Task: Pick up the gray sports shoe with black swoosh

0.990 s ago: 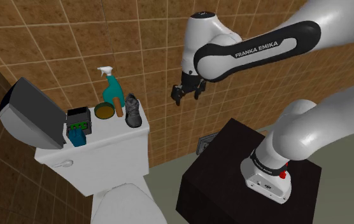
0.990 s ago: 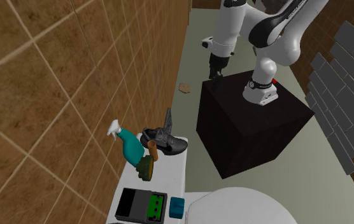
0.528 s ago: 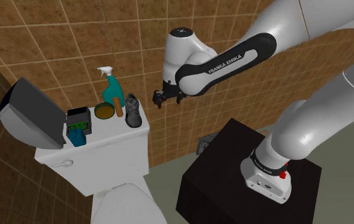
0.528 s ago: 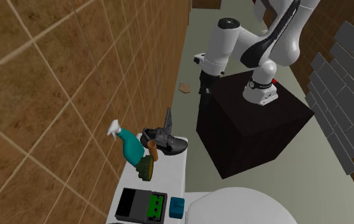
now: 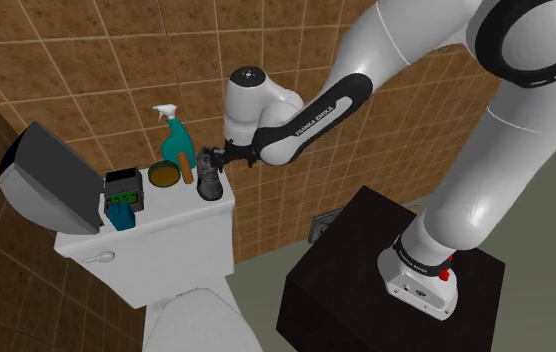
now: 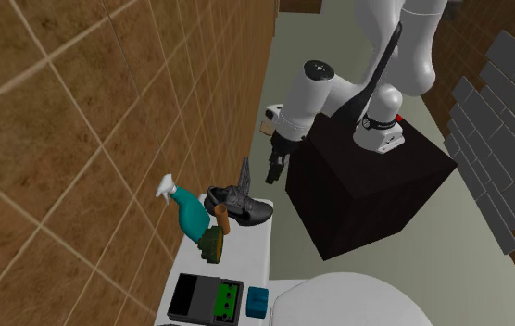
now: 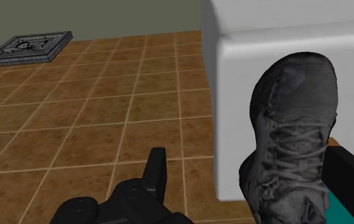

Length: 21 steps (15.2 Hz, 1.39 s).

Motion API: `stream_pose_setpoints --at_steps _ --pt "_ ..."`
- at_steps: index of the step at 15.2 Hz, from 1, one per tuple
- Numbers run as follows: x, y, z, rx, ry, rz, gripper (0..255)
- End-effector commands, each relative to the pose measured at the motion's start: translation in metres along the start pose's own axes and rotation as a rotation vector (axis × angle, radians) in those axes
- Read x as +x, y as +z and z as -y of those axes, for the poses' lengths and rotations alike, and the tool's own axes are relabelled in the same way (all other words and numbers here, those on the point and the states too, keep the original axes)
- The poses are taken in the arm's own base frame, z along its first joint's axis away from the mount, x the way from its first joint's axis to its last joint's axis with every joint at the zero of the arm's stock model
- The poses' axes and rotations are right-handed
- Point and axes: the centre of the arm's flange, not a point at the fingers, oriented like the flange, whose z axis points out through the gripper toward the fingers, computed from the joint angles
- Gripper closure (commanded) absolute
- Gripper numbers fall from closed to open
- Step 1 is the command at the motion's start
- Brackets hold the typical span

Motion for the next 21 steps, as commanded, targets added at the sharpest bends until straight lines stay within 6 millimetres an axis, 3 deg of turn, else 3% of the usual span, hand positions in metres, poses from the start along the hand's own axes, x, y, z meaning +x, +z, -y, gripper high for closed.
stream_pose_setpoints --at_steps 1,7,15,17,18,21 --pt "0.009 0.015 0.018 0.008 0.019 -0.030 0" --pt "0.039 0.054 0.069 0.030 0.074 -0.115 0" --pt "0.030 0.094 0.068 0.031 0.077 -0.119 0" --pt "0.030 0.094 0.068 0.031 0.077 -0.119 0" --pt "0.029 0.095 0.069 0.031 0.077 -0.119 255" --pt "0.029 0.096 0.068 0.031 0.077 -0.119 255"
